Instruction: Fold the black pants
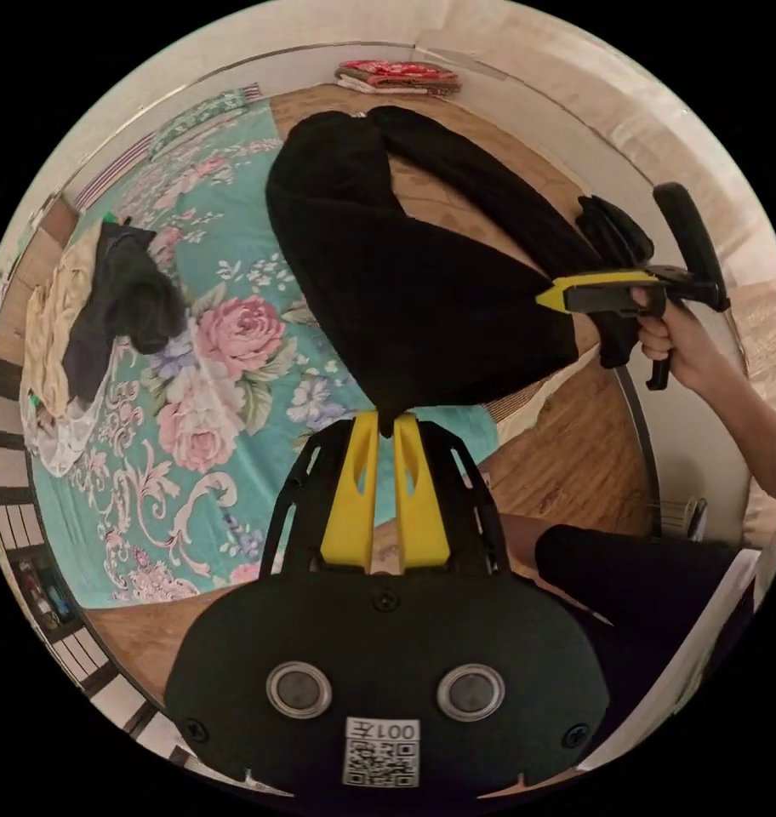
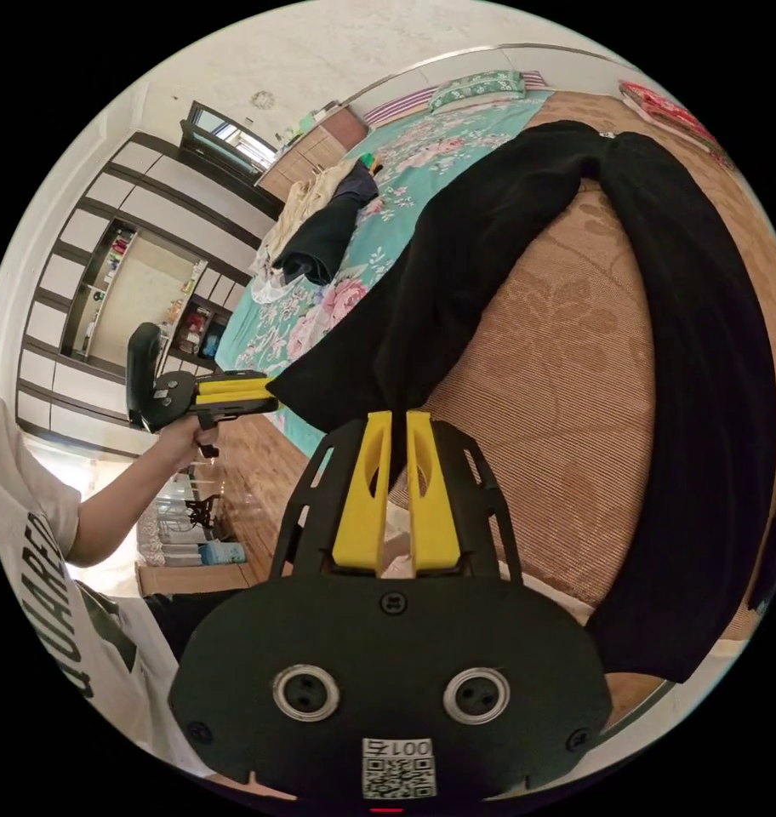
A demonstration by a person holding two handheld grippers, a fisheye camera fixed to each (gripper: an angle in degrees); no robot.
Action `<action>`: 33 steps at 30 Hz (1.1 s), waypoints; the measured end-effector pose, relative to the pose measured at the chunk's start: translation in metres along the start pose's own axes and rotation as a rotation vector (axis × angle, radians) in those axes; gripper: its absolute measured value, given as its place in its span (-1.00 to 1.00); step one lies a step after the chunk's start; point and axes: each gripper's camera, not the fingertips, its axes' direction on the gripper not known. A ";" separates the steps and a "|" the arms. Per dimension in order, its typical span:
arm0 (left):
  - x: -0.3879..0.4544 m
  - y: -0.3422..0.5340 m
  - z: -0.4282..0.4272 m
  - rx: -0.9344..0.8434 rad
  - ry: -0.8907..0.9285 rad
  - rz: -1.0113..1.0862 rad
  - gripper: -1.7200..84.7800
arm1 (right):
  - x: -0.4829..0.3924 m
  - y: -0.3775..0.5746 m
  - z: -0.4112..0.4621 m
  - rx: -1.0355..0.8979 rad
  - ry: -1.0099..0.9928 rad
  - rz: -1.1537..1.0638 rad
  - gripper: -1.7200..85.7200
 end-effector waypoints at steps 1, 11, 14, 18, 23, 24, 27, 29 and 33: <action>-0.010 0.009 -0.008 0.021 -0.013 -0.029 -0.99 | -0.004 0.001 0.001 0.000 -0.002 -0.009 -0.93; -0.066 0.049 0.071 -0.093 -0.262 -0.117 -1.00 | -0.063 0.019 0.108 -0.180 0.124 -0.044 -0.94; -0.075 0.054 0.079 -0.057 -0.294 -0.103 -1.00 | -0.082 0.019 0.092 -0.100 0.116 -0.053 -0.94; -0.092 0.074 0.108 -0.088 -0.253 -0.117 -0.99 | -0.093 0.031 0.102 -0.160 0.088 -0.031 -0.94; -0.117 0.099 0.165 -0.171 -0.221 -0.192 -0.98 | -0.116 0.048 0.134 -0.254 0.115 -0.060 -0.95; -0.120 0.100 0.170 -0.176 -0.217 -0.204 -0.98 | -0.122 0.049 0.138 -0.269 0.123 -0.063 -0.95; -0.134 0.106 0.197 -0.198 -0.199 -0.234 -0.98 | -0.134 0.050 0.143 -0.308 0.135 -0.074 -0.95; -0.147 0.109 0.226 -0.277 -0.227 -0.254 -0.98 | -0.138 0.051 0.145 -0.334 0.130 -0.096 -0.95; -0.166 0.118 0.258 -0.350 -0.210 -0.268 -0.98 | -0.133 0.045 0.116 -0.327 0.067 -0.156 -0.94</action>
